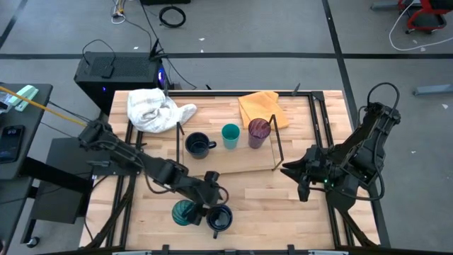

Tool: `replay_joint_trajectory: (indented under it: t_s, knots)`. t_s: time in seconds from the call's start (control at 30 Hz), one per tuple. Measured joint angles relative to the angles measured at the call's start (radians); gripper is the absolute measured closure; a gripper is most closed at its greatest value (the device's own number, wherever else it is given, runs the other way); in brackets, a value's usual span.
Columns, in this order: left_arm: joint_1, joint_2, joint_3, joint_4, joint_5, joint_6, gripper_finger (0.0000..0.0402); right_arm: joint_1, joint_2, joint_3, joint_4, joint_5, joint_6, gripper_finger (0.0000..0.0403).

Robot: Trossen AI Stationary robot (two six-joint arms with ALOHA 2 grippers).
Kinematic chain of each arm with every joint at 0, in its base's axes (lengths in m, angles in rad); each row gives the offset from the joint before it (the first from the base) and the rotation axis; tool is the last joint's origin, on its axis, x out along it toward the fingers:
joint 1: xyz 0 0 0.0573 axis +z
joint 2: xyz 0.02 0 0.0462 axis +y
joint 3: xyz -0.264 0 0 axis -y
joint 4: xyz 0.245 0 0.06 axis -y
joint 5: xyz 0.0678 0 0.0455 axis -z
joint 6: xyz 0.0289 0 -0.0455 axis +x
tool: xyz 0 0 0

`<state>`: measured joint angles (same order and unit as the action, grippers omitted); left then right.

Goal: Stack small to large cups/mugs on shelf
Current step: Put the dark blue mug on the shelf aligned with the other dark blue mug

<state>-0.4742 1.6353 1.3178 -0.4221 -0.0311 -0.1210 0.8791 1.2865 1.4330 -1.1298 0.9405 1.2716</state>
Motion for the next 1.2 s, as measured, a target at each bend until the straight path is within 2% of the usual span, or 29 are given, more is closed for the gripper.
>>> replay_joint_trajectory:
  t_s: [0.27,0.5,0.7,1.03,1.13,1.2]
  knots:
    - [-0.056,0.035,0.000,-0.005,0.099,0.009,0.0132,0.000,0.000,0.000,-0.001,0.000,-0.012,0.0300]
    - [-0.091,0.033,0.030,-0.060,0.109,0.018,0.0145,0.000,0.000,0.000,-0.006,0.000,-0.019,0.0300]
    - [-0.088,0.034,0.029,-0.064,0.108,-0.074,0.0148,0.000,0.000,0.000,-0.007,0.000,-0.018,0.0300]
    - [-0.088,0.057,0.033,-0.026,0.146,0.054,0.0146,0.000,0.000,0.000,-0.006,0.000,-0.010,0.0300]
    - [-0.088,0.107,0.086,-0.045,0.178,0.055,0.0147,0.000,0.000,0.000,-0.006,0.000,-0.008,0.0300]
    - [-0.084,0.148,0.157,-0.123,0.194,0.082,0.0147,0.000,0.000,0.000,-0.006,0.000,-0.008,0.0300]
